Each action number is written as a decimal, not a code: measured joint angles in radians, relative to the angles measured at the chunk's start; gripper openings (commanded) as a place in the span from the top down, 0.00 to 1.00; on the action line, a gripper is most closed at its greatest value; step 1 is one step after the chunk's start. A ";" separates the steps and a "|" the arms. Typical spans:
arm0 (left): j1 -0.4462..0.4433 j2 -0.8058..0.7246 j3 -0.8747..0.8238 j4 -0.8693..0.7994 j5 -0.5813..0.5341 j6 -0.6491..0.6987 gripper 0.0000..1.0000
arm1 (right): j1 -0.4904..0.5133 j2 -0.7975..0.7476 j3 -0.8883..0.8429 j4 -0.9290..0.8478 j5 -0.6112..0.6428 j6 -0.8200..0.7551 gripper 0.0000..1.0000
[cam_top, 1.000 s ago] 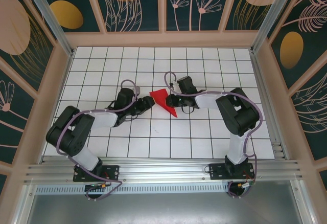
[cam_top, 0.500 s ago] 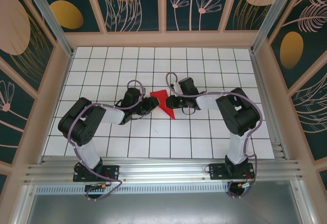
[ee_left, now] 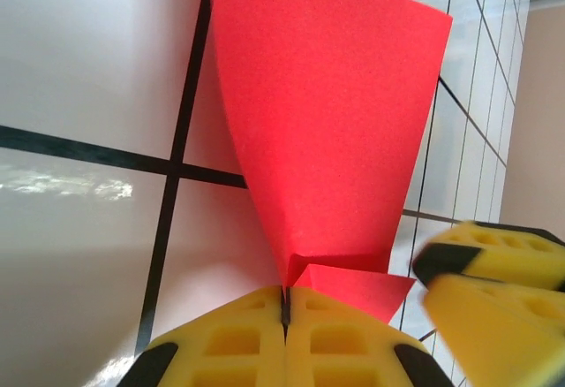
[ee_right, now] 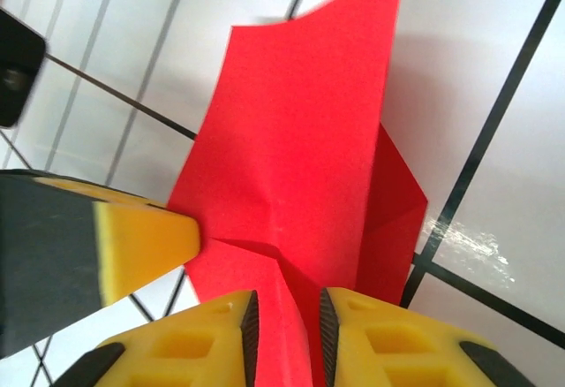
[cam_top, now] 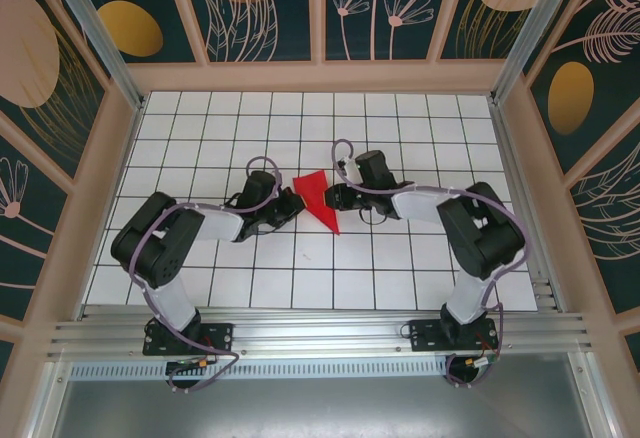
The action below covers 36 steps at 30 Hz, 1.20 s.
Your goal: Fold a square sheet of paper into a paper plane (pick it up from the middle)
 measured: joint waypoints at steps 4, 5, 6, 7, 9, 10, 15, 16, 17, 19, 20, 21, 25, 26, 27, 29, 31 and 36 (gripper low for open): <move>0.000 -0.097 -0.035 -0.026 -0.031 0.000 1.00 | 0.029 -0.098 -0.024 0.010 0.037 0.003 0.69; 0.000 -0.119 -0.044 -0.032 -0.037 -0.001 1.00 | 0.045 -0.114 -0.026 0.010 0.043 0.002 0.69; 0.000 -0.136 -0.052 -0.037 -0.043 -0.001 1.00 | 0.058 -0.124 -0.026 0.011 0.044 0.001 0.70; 0.000 -0.153 -0.061 -0.044 -0.051 -0.001 1.00 | 0.075 -0.129 -0.026 0.013 0.044 -0.001 0.71; 0.000 -0.178 -0.074 -0.054 -0.063 -0.002 1.00 | 0.103 -0.129 -0.026 0.013 0.042 -0.004 0.74; 0.000 -0.190 -0.081 -0.064 -0.068 -0.002 1.00 | 0.114 -0.124 -0.026 0.012 0.039 -0.005 0.76; 0.000 -0.212 -0.093 -0.086 -0.075 -0.002 1.00 | 0.137 -0.072 -0.025 0.013 0.031 -0.005 0.78; 0.000 -0.212 -0.093 -0.088 -0.074 -0.002 1.00 | 0.137 -0.059 -0.025 0.013 0.032 -0.005 0.77; -0.002 -0.212 -0.093 -0.090 -0.074 -0.002 1.00 | 0.137 -0.049 -0.025 0.013 0.032 -0.005 0.77; -0.006 -0.209 -0.088 -0.092 -0.069 -0.002 1.00 | 0.137 -0.031 -0.025 0.013 0.032 -0.005 0.77; -0.008 -0.203 -0.083 -0.092 -0.065 -0.001 1.00 | 0.137 -0.025 -0.025 0.013 0.032 -0.005 0.77; -0.011 -0.195 -0.074 -0.091 -0.060 -0.001 1.00 | 0.137 -0.019 -0.025 0.013 0.032 -0.005 0.76; -0.019 -0.164 -0.045 -0.090 -0.047 -0.001 1.00 | 0.137 -0.004 -0.025 0.013 0.045 -0.005 0.72; -0.020 -0.158 -0.039 -0.090 -0.046 -0.001 1.00 | 0.137 -0.002 -0.025 0.013 0.048 -0.006 0.70; -0.021 -0.150 -0.033 -0.090 -0.044 -0.001 1.00 | 0.137 -0.001 -0.025 0.013 0.051 -0.006 0.68; -0.021 -0.136 -0.020 -0.090 -0.043 -0.001 1.00 | 0.136 -0.001 -0.028 0.016 0.059 -0.006 0.63; -0.021 -0.123 -0.008 -0.091 -0.043 0.000 1.00 | 0.135 -0.001 -0.042 0.032 0.068 -0.010 0.59; -0.021 -0.098 0.023 -0.097 -0.040 0.000 1.00 | 0.131 -0.002 -0.108 0.077 0.069 -0.023 0.49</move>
